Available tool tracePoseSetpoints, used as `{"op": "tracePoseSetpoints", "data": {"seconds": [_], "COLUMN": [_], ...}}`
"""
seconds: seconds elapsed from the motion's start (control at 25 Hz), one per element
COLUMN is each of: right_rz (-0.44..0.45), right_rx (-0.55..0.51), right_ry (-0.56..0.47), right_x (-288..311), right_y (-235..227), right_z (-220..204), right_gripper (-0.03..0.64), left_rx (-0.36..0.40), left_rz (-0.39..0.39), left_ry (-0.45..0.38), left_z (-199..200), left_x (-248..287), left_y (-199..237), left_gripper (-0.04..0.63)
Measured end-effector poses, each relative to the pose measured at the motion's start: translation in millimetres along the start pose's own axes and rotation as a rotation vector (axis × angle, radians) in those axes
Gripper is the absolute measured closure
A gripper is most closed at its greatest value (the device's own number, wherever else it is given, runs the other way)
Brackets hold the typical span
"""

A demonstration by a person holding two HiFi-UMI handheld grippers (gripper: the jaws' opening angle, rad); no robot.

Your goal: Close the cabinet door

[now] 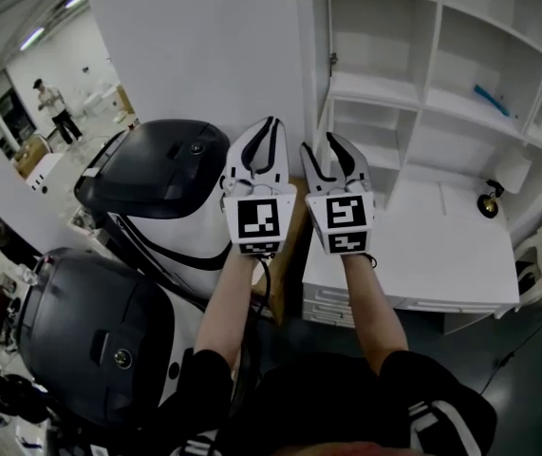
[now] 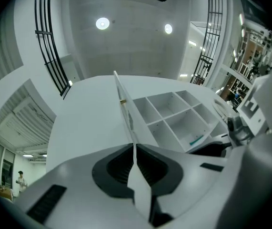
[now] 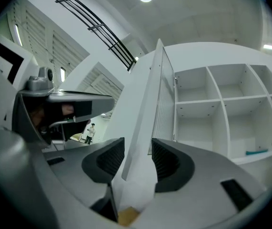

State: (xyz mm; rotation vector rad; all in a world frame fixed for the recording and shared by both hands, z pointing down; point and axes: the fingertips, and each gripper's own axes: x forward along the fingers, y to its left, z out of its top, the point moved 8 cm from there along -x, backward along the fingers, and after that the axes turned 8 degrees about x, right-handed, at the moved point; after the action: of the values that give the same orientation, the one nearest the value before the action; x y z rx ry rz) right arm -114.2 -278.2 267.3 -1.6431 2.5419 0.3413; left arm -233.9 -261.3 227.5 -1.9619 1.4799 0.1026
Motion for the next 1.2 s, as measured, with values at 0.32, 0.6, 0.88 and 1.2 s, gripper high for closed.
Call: {"op": "tracePoseSetpoints", "data": {"seconds": [0.32, 0.6, 0.88, 1.2], "right_rz": [0.012, 0.022, 0.047, 0.065], "right_rx": [-0.041, -0.060, -0.075, -0.073], "right_ry": [-0.020, -0.013, 0.001, 0.002], "right_x": [14, 19, 26, 30], "right_y": [-2, -3, -3, -5], "right_z": [9, 8, 9, 13], "right_gripper": [0.431, 0.414, 0.388, 0.380], "left_rx": [-0.011, 0.094, 0.089, 0.284], "left_rz": [-0.020, -0.073, -0.149, -0.191], "left_ry": [-0.085, -0.090, -0.144, -0.147], "left_z": [19, 36, 66, 88], "left_x": [30, 65, 96, 127], "left_y": [21, 38, 66, 87], "left_gripper": [0.546, 0.515, 0.506, 0.506]}}
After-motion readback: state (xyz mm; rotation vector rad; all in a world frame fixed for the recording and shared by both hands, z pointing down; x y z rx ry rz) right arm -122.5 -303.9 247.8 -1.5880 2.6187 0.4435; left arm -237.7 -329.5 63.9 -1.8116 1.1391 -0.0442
